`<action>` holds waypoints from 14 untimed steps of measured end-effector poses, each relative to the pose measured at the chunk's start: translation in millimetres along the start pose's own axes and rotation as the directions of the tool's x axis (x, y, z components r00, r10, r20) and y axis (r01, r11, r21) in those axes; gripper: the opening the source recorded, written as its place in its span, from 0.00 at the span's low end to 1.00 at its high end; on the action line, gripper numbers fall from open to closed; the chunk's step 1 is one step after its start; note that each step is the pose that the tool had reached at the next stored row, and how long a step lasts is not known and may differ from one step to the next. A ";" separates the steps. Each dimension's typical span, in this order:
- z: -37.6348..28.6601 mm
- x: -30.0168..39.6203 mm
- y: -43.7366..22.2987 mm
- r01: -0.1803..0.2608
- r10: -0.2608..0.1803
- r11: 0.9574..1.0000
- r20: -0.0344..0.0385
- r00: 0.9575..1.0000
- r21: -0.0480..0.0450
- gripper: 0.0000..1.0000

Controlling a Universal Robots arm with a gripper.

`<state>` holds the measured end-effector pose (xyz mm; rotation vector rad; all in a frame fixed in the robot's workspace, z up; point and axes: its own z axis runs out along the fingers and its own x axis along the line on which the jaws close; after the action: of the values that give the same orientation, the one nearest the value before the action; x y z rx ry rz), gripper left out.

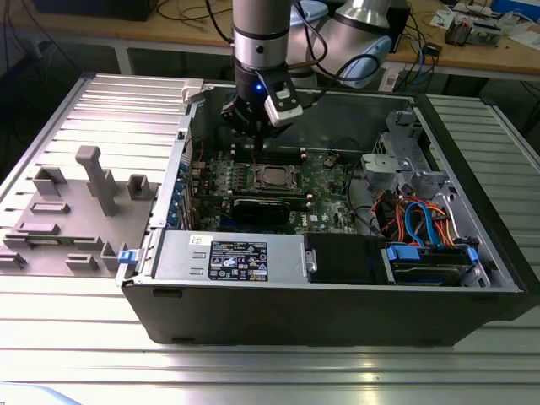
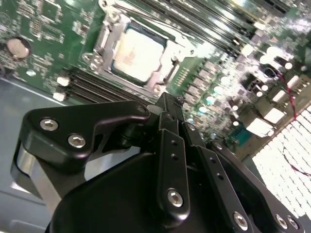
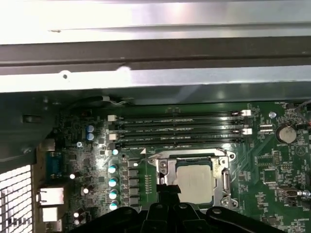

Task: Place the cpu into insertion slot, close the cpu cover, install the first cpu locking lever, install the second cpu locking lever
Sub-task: 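Install the first cpu locking lever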

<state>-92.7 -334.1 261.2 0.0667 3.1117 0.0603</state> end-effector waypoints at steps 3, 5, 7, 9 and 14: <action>-0.2 15.1 0.0 0.000 0.000 1.000 0.000 1.000 0.000 0.11; -0.2 20.6 0.2 0.000 0.000 1.000 0.000 1.000 0.000 0.11; -0.3 23.1 0.3 0.000 0.000 1.000 0.000 1.000 0.000 0.11; -0.4 27.6 0.9 0.000 0.000 1.000 0.000 1.000 0.000 0.11; 0.0 31.4 7.3 0.000 0.000 1.000 0.000 1.000 0.000 0.11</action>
<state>-123.8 -325.4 260.6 0.0666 3.1116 0.0604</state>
